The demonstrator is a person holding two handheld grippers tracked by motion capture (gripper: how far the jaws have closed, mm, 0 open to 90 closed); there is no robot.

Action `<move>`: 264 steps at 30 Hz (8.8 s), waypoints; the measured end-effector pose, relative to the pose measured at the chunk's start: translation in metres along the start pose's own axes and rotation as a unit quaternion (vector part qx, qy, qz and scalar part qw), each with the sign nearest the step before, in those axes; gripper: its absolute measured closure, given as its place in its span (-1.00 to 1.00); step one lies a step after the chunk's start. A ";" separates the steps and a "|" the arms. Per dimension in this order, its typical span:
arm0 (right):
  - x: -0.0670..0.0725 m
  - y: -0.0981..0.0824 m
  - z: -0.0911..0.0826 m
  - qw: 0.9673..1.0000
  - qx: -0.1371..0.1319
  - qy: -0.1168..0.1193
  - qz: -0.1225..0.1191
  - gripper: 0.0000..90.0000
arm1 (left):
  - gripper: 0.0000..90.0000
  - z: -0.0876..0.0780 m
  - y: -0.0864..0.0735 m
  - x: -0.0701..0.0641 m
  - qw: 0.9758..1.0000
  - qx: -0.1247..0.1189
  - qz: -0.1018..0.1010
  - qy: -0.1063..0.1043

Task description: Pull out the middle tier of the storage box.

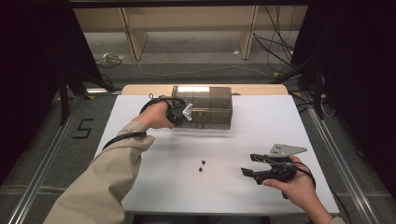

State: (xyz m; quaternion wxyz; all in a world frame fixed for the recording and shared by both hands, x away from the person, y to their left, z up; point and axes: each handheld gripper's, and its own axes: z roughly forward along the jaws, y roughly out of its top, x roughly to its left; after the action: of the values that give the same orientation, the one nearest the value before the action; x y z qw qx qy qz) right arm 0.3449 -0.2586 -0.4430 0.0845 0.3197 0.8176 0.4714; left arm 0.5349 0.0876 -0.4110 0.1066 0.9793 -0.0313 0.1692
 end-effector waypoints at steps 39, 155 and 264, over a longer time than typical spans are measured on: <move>0.000 0.000 0.000 1.000 0.001 -0.002 0.001 -0.31 | 0.90 -0.004 0.000 -0.012 1.000 0.003 0.012 -0.009; -0.001 0.000 0.000 1.000 0.001 -0.005 -0.001 -0.31 | 0.92 -0.009 0.005 -0.039 1.000 0.002 0.003 -0.029; 0.000 0.000 0.000 1.000 0.002 -0.010 -0.001 -0.31 | -1.00 -0.011 -0.013 -0.136 0.947 -0.167 -0.275 0.008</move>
State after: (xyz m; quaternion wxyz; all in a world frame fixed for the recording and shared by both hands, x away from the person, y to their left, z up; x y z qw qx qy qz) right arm 0.3452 -0.2586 -0.4426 0.0922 0.3241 0.8179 0.4665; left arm 0.4049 0.1056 -0.4496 0.3108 0.9168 0.2124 0.1335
